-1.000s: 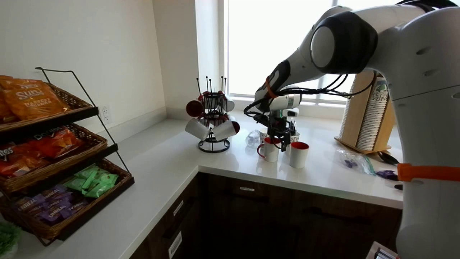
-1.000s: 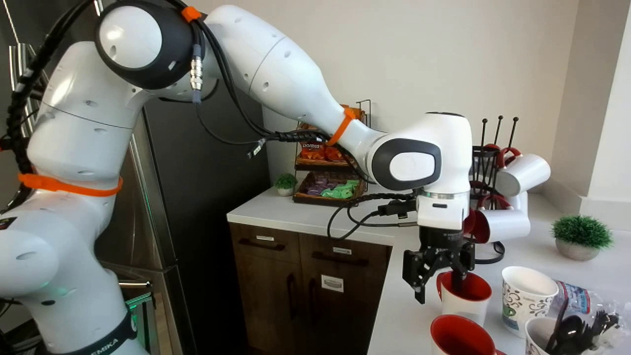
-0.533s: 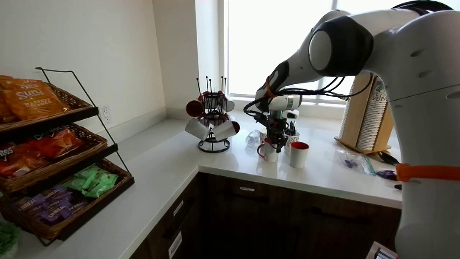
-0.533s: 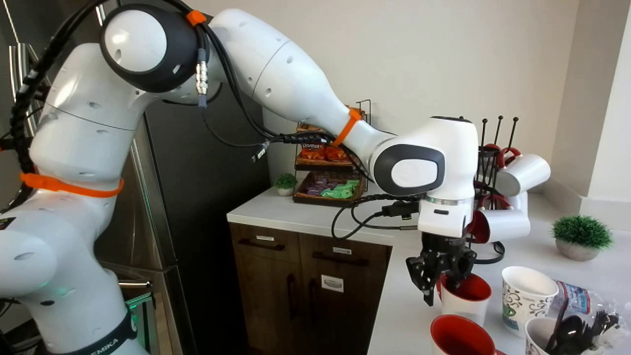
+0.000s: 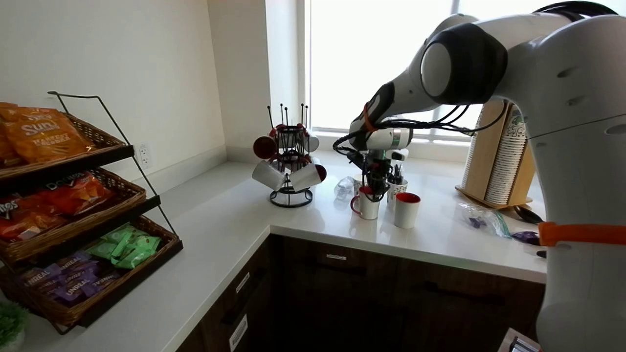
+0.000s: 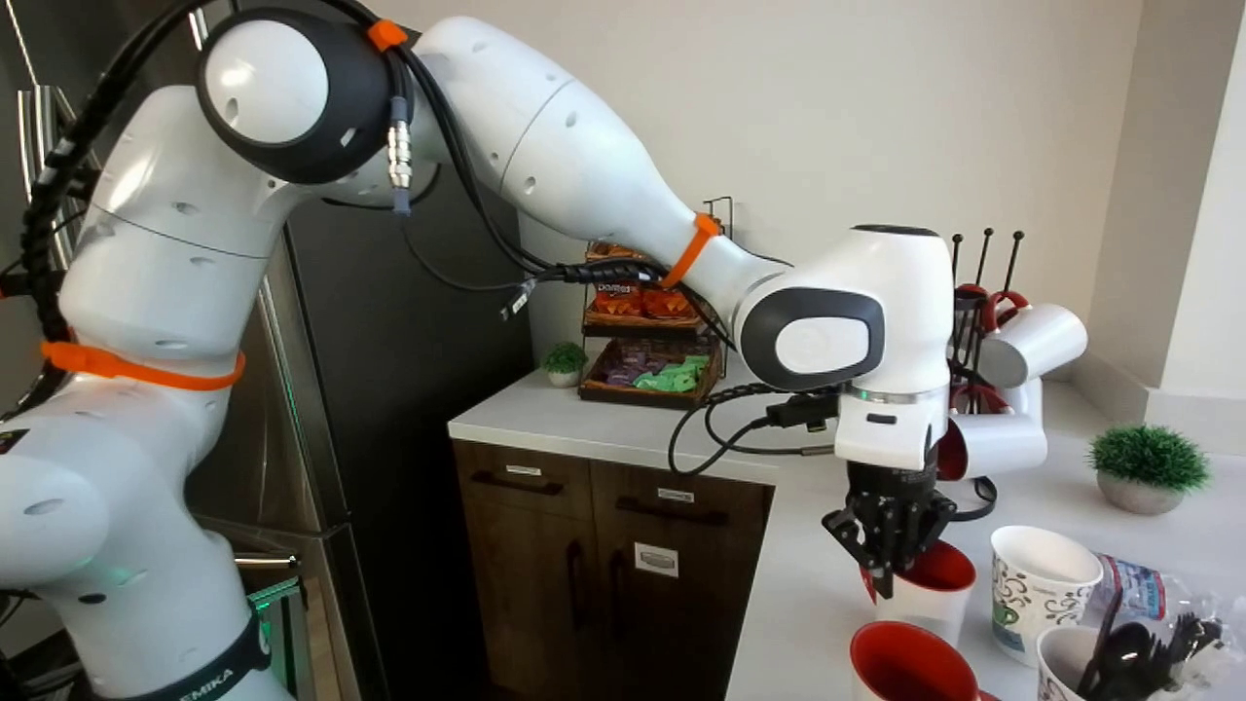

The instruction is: Move one mug, which is on the counter, to the metal stand

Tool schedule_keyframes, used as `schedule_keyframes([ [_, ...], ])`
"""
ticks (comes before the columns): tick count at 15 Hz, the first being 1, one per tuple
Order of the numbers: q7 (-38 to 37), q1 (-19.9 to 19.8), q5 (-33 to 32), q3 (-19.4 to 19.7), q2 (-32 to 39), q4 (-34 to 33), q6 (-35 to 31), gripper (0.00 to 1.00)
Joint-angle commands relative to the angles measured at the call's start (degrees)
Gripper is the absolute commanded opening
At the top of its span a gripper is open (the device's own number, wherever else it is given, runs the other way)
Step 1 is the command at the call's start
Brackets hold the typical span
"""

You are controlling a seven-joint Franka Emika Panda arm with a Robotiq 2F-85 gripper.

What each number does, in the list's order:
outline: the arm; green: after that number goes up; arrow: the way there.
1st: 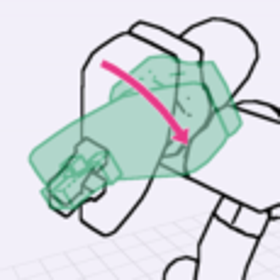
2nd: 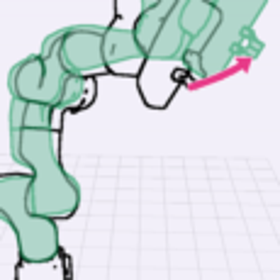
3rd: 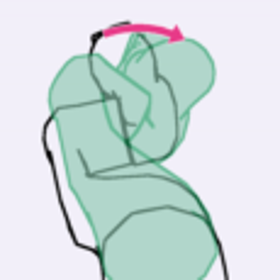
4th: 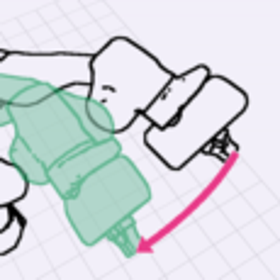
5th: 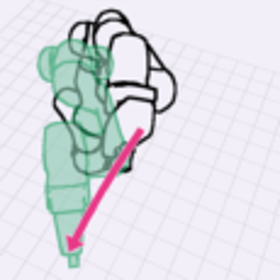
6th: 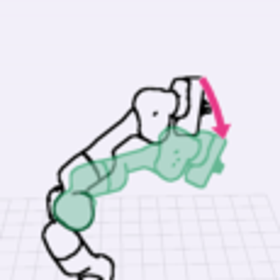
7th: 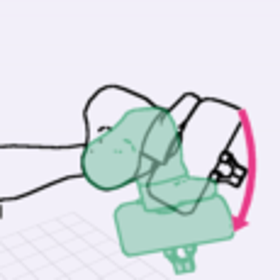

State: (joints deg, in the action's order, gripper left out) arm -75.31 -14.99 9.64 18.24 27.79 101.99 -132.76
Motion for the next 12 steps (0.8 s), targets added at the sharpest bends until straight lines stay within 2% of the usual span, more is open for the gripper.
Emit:
schedule_keyframes([
  [1,0.66,-0.41,1.08,-0.51,-1.40,0.99,0.57,0.02],
  [3,2.67,-1.03,1.73,-0.96,-4.64,1.28,5.68,0.02],
  [6,5.76,-1.67,2.22,-1.57,-9.16,0.70,20.40,0.02],
  [9,1.18,-0.92,2.25,-0.95,-11.37,-2.02,35.50,0.02],
  [12,-4.94,-0.88,5.99,-1.44,-10.52,-9.87,50.23,0.02],
])
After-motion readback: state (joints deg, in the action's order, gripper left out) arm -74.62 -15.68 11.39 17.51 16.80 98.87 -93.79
